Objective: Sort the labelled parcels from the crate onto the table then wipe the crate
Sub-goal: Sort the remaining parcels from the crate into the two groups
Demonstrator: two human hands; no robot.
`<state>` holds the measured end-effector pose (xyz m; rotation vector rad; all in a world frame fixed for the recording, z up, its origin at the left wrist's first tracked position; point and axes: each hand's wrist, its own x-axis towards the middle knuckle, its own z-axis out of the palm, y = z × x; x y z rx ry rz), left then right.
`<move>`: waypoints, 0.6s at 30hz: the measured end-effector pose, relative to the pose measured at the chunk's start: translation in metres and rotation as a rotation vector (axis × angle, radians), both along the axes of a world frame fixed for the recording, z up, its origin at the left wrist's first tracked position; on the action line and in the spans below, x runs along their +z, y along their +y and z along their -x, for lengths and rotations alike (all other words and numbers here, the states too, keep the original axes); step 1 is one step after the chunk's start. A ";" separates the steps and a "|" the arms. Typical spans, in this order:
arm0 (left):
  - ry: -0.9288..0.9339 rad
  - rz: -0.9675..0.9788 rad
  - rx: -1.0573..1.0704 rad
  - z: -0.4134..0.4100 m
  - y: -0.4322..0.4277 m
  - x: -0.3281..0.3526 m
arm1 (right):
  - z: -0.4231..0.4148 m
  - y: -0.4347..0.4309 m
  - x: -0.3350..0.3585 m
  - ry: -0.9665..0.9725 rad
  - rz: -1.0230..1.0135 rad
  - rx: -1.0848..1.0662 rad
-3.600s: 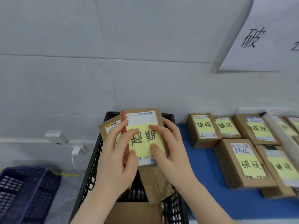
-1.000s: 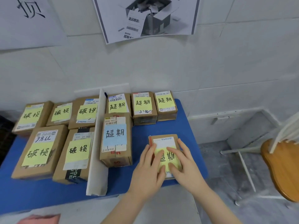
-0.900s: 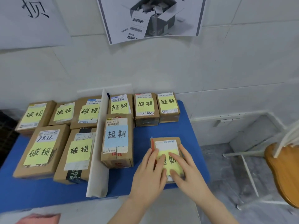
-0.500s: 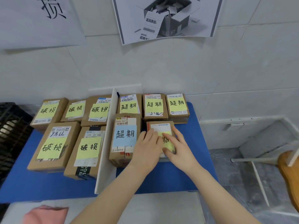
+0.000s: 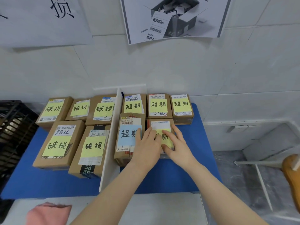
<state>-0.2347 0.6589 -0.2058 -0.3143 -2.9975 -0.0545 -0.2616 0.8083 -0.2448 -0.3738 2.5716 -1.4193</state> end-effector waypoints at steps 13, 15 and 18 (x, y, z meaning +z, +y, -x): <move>0.248 -0.542 0.264 -0.038 -0.050 0.061 | -0.023 -0.037 0.062 0.229 -0.106 -0.085; 0.265 -0.577 0.318 -0.053 -0.064 0.064 | -0.029 -0.064 0.078 0.302 -0.100 -0.025; 0.330 -0.613 0.376 -0.079 -0.090 0.070 | -0.041 -0.110 0.101 0.395 -0.078 0.082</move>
